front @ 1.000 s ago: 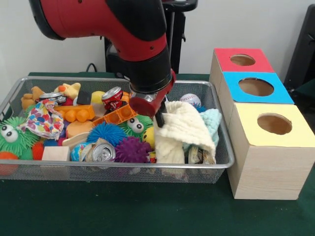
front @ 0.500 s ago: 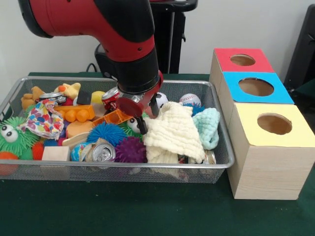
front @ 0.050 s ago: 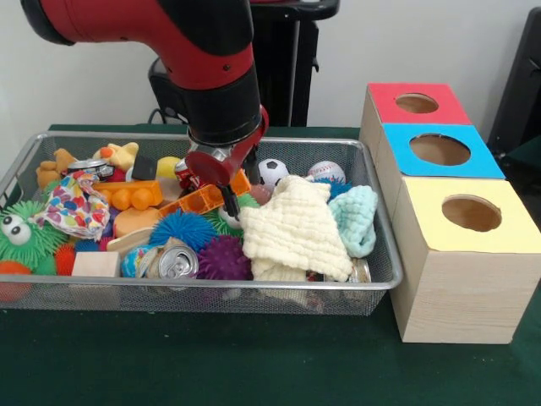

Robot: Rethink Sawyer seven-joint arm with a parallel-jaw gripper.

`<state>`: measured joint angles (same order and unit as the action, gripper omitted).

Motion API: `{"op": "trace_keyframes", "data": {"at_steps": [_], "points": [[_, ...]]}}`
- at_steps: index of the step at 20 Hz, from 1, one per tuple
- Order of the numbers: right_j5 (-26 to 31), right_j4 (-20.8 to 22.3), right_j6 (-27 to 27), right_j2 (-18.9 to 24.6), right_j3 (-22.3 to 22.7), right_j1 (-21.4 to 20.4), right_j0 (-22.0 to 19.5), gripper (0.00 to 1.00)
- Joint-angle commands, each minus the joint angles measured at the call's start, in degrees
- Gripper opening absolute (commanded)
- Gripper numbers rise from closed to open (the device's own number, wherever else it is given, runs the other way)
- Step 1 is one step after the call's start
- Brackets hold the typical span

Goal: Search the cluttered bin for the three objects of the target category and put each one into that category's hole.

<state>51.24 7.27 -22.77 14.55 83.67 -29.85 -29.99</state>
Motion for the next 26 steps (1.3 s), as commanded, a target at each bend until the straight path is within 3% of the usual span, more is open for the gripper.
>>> {"op": "trace_keyframes", "data": {"at_steps": [1,7,19,26], "points": [[13.3,4.3,-2.2,-2.4,-2.4,-2.9,-2.9,1.0],[14.3,13.3,1.6,-5.7,-8.7,-1.0,-3.3,1.0],[11.3,20.7,4.7,-2.4,-17.1,5.1,-7.5,1.0],[8.1,22.7,7.2,0.1,-17.6,6.2,-8.7,1.0]]}}
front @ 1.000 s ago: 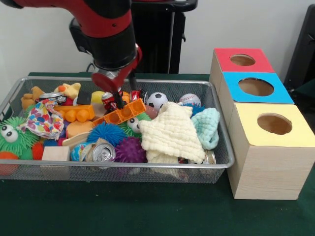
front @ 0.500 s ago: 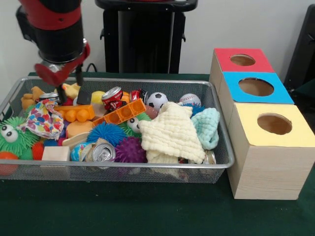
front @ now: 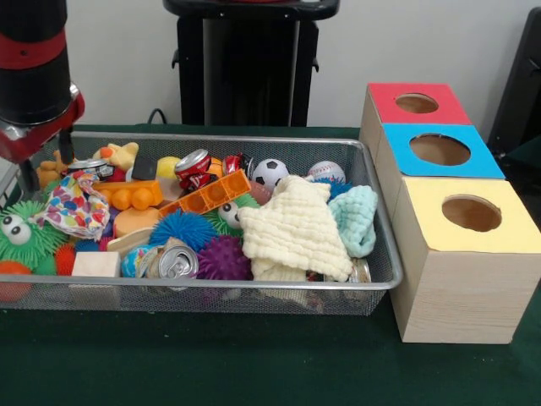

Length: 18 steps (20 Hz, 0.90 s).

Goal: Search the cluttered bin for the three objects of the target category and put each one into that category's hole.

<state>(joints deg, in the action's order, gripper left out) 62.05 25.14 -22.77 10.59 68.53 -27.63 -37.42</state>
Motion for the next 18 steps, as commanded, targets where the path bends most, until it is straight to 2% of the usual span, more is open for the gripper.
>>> {"op": "trace_keyframes", "data": {"at_steps": [1,7,12,13,18], "points": [[-2.8,4.7,6.7,4.3,-2.1,4.0,-1.2,1.0],[-4.0,4.7,5.2,4.6,-0.7,4.8,-1.8,1.0],[-4.8,2.7,5.1,6.2,2.0,4.8,-3.0,1.0],[-5.4,0.9,5.5,7.8,3.3,4.9,-4.2,1.0],[-5.9,0.6,7.5,10.3,5.1,4.9,-5.7,1.0]]}}
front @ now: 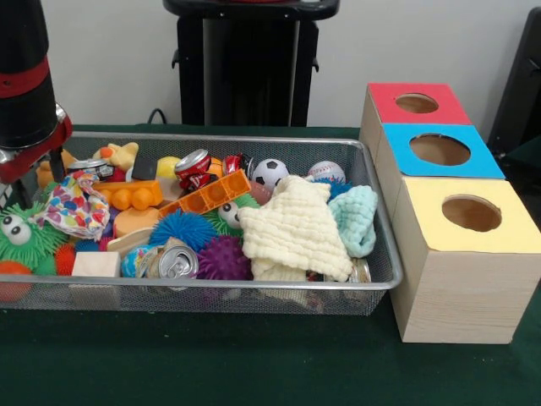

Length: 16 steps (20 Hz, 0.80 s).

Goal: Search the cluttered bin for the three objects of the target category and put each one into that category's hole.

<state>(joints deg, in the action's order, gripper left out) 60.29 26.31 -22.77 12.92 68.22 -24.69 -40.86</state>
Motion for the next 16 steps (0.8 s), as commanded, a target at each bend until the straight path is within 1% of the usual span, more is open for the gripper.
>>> {"op": "trace_keyframes", "data": {"at_steps": [1,4,10,13,16], "points": [[-3.9,-0.5,8.0,8.6,5.2,2.0,-2.4,1.0],[-4.1,-0.4,8.2,10.0,5.7,2.3,-3.1,1.0],[-2.5,-3.4,8.5,14.2,8.5,3.4,-6.2,1.0],[-2.1,-2.8,9.6,15.3,8.9,4.8,-7.1,1.0],[-2.0,-1.4,9.5,15.5,8.5,6.0,-7.4,1.0]]}}
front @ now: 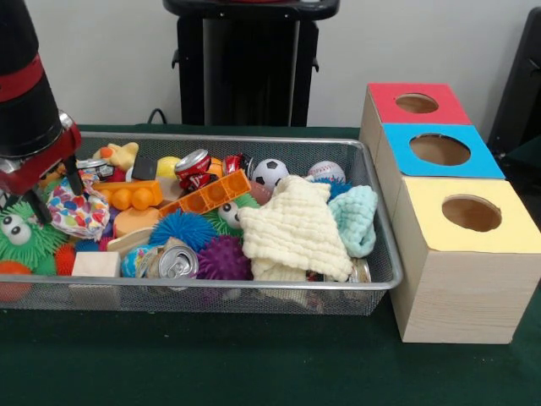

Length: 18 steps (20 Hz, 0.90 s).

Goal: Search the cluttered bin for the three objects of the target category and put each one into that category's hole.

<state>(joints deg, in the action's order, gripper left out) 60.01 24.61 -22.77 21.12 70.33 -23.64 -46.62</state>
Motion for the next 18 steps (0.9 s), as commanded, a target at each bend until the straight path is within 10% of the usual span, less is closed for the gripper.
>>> {"op": "trace_keyframes", "data": {"at_steps": [1,14,15,18], "points": [[-1.2,0.5,8.7,7.1,5.9,5.5,-1.4,1.0],[3.2,2.4,4.7,3.8,2.7,6.8,0.0,1.0],[3.2,2.8,5.1,3.8,2.7,6.8,0.1,0.0],[3.1,3.2,-0.3,0.8,0.9,7.0,1.0,0.0]]}}
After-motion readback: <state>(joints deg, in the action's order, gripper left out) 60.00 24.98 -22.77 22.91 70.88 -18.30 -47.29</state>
